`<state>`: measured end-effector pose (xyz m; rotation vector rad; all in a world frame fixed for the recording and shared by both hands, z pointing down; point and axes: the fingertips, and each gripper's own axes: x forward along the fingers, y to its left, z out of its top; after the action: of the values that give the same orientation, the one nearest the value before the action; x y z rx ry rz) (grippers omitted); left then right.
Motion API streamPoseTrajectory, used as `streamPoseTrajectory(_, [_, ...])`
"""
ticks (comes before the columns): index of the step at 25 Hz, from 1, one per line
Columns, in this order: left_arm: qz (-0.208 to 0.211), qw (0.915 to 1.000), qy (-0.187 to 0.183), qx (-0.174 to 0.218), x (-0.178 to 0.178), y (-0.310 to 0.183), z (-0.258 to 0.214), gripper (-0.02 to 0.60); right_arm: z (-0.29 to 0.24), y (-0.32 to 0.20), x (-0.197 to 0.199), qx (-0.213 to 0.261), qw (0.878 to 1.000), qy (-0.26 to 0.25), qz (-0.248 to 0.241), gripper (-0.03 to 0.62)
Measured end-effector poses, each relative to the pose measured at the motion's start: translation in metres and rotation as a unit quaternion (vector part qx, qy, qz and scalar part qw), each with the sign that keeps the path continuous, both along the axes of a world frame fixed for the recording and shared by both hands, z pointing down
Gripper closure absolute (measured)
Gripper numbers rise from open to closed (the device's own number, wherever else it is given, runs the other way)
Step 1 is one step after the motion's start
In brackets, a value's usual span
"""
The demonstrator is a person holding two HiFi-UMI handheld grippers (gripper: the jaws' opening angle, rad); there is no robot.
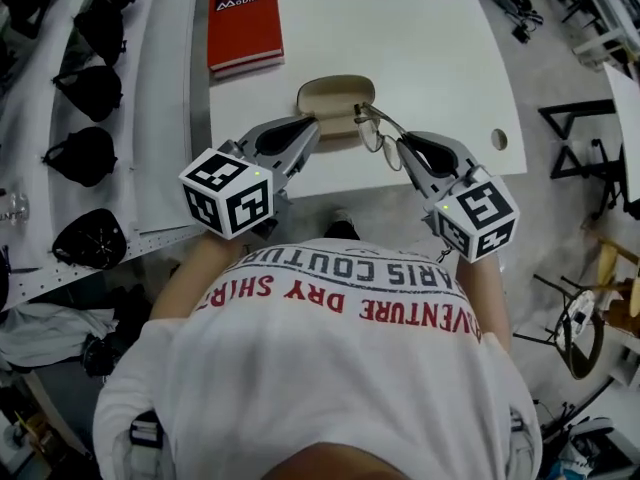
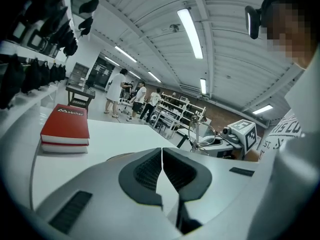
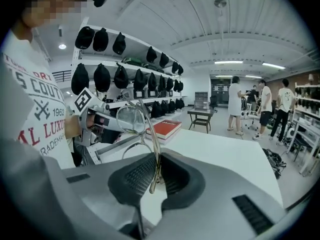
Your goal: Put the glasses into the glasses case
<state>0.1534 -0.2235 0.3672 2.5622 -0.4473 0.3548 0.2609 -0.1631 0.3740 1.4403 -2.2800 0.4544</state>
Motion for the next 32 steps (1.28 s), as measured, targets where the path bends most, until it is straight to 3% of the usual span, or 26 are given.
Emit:
streamPoseTrajectory(16, [-0.128,0.9916,-0.004,-0.013,-0.027,-0.036,0.02,0.552,0.021,-0.077,-0.019,-0.005,0.989,0.048,-0.137,0.549])
streamPoseTrajectory(32, [-0.192,0.981,-0.014,-0.028,-0.052,-0.049,0.048,0.552,0.096,-0.106,-0.034,-0.068,0.969,0.108,-0.212,0.549])
